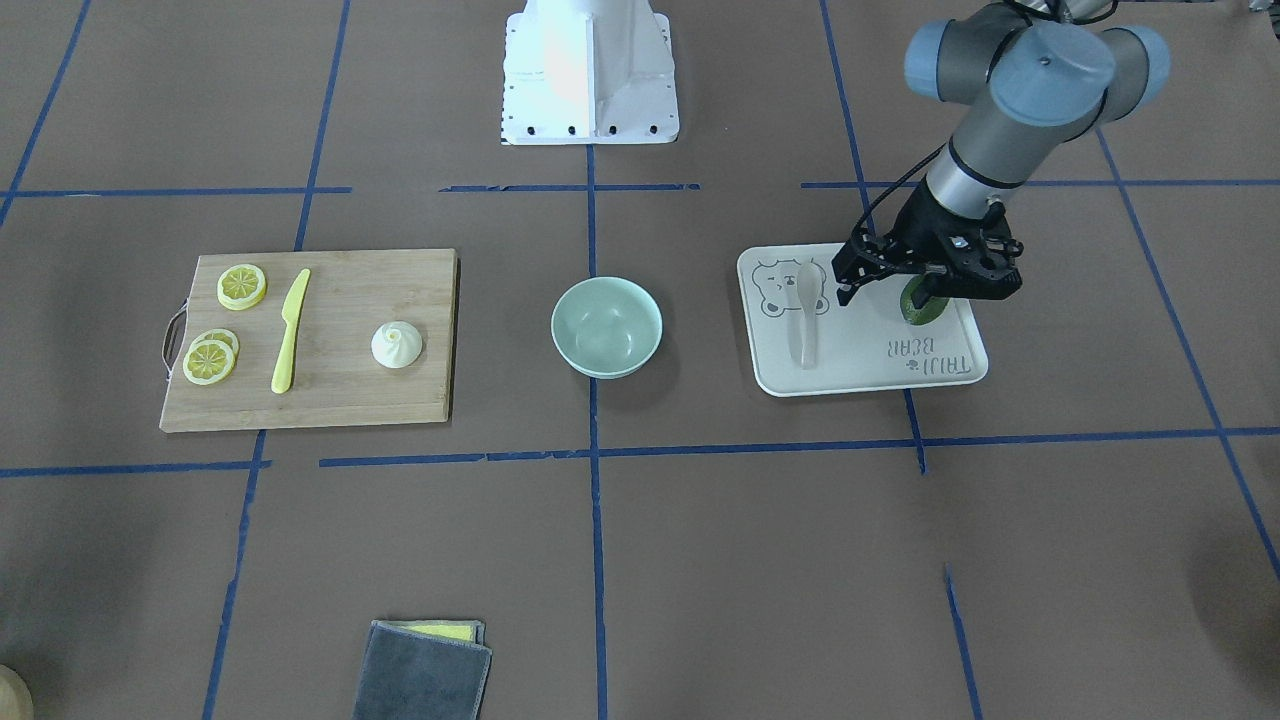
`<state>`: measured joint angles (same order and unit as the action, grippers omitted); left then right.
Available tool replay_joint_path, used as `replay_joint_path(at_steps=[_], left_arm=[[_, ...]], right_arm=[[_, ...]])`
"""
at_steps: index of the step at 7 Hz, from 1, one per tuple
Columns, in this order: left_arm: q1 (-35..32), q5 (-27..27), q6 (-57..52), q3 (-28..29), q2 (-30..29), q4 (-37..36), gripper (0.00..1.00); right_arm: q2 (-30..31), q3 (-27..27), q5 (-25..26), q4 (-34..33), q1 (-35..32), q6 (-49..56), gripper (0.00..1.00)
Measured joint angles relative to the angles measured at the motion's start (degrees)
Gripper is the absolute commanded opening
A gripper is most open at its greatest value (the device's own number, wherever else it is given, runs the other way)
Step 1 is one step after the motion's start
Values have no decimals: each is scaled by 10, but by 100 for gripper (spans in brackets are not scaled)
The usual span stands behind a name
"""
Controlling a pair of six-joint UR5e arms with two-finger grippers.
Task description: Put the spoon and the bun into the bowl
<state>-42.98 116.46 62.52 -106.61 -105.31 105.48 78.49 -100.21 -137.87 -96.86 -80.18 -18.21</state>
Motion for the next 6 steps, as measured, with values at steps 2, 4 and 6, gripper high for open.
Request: replay_joint_path(at_steps=[2,4,6], left_arm=[[51,-45,37,30,-23,1,94],[72,-67,47,52,-35,1,89],[78,-82,46,71,-37,10,85]], right_arm=[[-5,-27,0,0,20,-23,100],[-16,-45,1,0,41,-63,100],[-20,-57,1,0,56,-89,100]])
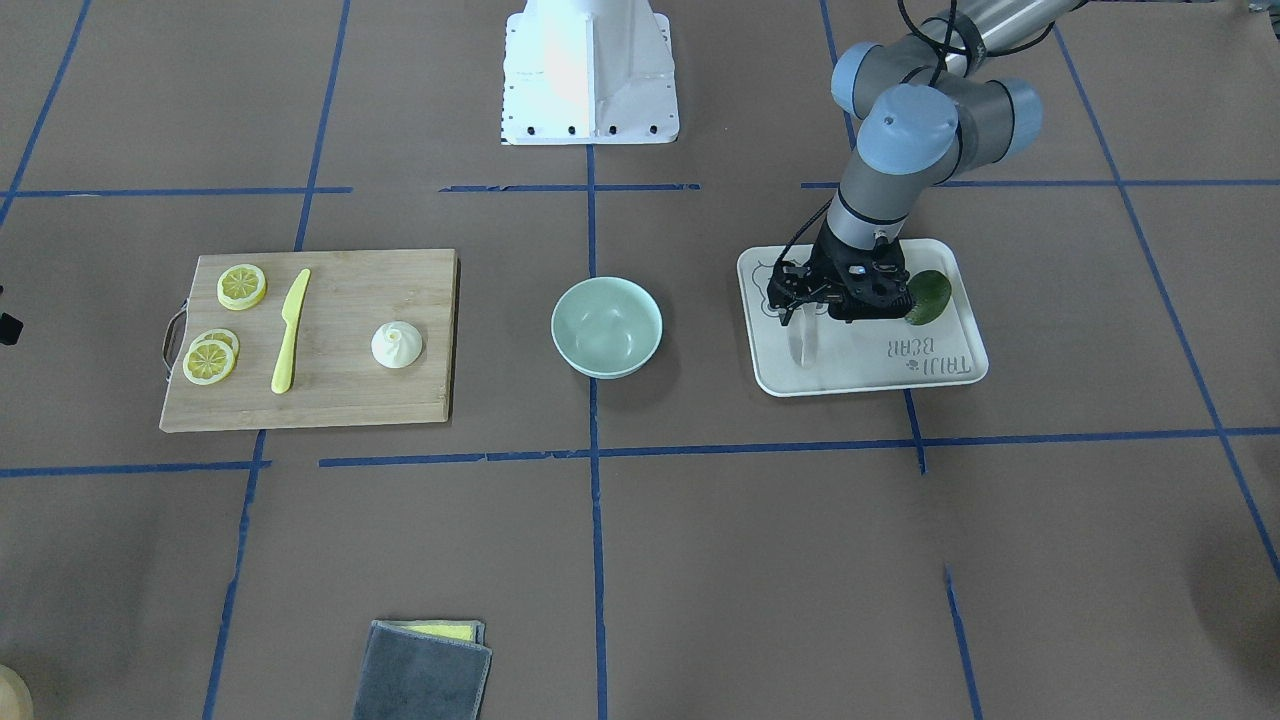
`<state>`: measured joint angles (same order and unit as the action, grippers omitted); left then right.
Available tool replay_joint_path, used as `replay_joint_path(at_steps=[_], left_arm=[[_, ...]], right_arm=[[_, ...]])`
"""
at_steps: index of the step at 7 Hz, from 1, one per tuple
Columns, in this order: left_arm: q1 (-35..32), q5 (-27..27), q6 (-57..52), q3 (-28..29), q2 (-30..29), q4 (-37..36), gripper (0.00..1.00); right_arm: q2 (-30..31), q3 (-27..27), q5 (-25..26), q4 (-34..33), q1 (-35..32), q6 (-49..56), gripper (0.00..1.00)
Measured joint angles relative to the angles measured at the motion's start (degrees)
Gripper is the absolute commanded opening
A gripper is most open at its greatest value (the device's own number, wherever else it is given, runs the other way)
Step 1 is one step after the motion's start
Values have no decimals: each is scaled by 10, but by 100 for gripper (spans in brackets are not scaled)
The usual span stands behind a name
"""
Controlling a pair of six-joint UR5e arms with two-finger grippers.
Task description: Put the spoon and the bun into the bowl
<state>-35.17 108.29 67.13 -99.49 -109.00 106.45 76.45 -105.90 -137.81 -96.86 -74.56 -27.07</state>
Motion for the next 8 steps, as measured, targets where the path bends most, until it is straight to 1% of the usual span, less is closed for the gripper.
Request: replay_joint_path(at_steps=[2,4,7,8], left_arm=[[3,-8,0,14,0,19,81],[4,-9,1,16,0,23,74],[9,-9,3,16,0,23,71],[12,-9,3,17,0,23,67]], right_arm=[[-3,-8,1,0,12,-17,100],[-9,-12,1,0,19,-33,100],[-15,-12,1,0,26,-45,100],[-15,-13,1,0,30,-45,100]])
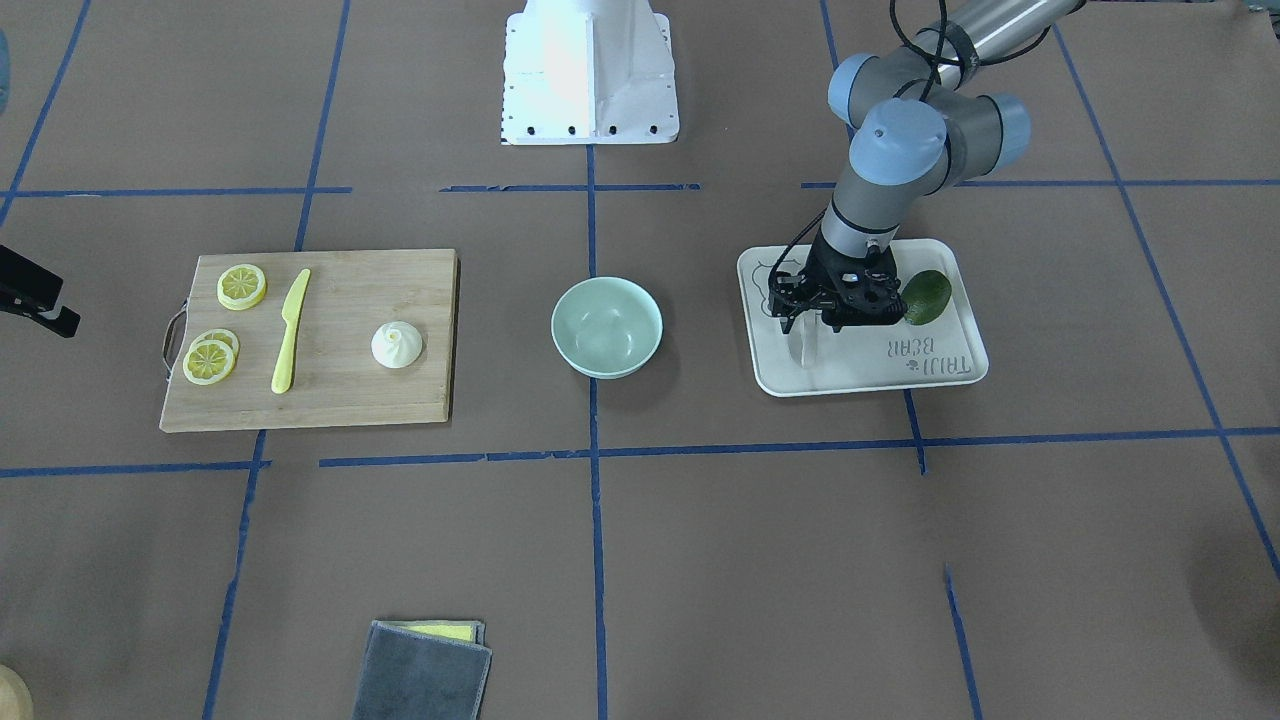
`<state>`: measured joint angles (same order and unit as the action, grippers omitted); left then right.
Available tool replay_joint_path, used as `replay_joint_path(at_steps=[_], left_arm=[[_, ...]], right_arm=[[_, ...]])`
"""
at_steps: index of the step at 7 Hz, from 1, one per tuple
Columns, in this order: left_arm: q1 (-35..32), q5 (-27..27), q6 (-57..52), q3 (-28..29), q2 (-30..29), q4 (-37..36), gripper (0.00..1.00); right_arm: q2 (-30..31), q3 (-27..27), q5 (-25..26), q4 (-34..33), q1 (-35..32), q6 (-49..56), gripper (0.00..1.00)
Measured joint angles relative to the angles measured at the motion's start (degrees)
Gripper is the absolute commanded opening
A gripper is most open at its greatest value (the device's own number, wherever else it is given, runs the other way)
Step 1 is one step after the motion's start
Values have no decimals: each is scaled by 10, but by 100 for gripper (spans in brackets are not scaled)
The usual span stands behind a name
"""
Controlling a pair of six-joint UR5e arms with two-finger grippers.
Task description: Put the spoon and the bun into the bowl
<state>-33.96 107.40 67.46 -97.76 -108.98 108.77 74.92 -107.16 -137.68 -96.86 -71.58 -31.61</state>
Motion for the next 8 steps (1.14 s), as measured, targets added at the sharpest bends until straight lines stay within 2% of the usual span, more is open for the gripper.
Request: replay_joint_path(at_steps=[1,3,5,8], left_arm=[[2,0,1,1,0,0,58],[3,0,2,0,0,0,21],[3,1,3,-3,0,-3,0],[0,2,1,-16,3,-6,0]], right_arm=[[-1,0,2,0,7,0,100],[-5,-1,12,0,27,-8,100],[-22,-4,32,0,63,-36,100],[-58,-6,73,11,134,-114,100]])
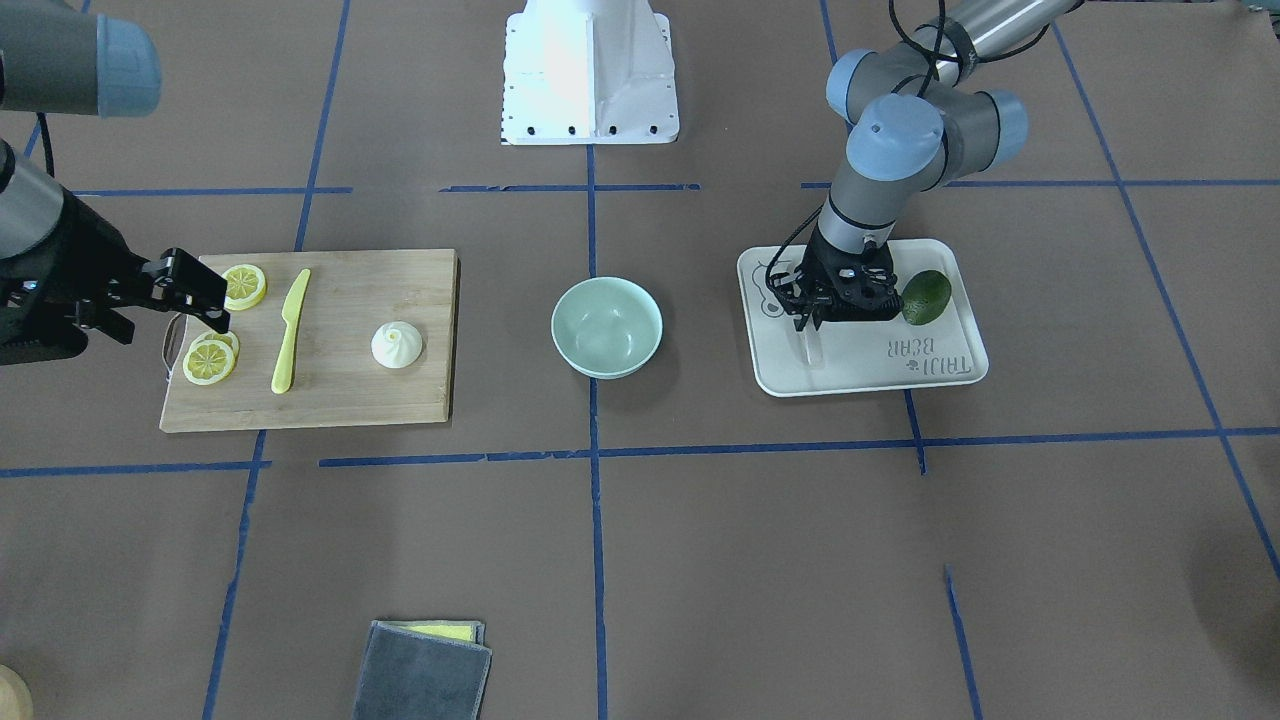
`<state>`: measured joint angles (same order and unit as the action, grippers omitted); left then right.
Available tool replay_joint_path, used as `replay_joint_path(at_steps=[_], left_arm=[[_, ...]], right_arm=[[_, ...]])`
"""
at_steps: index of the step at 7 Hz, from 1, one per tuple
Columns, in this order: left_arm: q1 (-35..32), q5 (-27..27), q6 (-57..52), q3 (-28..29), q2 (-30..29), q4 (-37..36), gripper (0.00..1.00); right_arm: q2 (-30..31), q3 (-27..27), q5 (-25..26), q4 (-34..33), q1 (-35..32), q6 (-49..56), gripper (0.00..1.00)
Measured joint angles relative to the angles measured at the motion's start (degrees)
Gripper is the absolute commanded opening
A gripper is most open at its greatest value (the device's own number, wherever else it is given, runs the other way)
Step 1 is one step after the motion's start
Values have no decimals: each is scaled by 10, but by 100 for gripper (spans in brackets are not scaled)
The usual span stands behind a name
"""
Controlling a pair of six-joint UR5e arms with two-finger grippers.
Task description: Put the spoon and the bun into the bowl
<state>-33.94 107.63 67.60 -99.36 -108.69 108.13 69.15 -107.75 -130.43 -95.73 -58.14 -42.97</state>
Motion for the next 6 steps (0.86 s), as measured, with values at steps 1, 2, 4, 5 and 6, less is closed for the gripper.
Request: replay_joint_path(at_steps=[1,2,4,5,6], left_arm=[[-2,0,-2,-14,3,-7,0],[-7,0,-4,-29,2,-22,0],[-29,8,-1,-53,-9,-40,0],[-36,19,13,-58,-27,-42,0],[-38,25,38,-60,-46,-43,0]], right_arm=[[-5,2,24,30,33,-43,100],[-6,8,60,71,74,-91,100],[-11,19,124,115,145,-152,100],[-14,32,146,124,165,-161,100],[-20,55,160,135,176,-163,100]])
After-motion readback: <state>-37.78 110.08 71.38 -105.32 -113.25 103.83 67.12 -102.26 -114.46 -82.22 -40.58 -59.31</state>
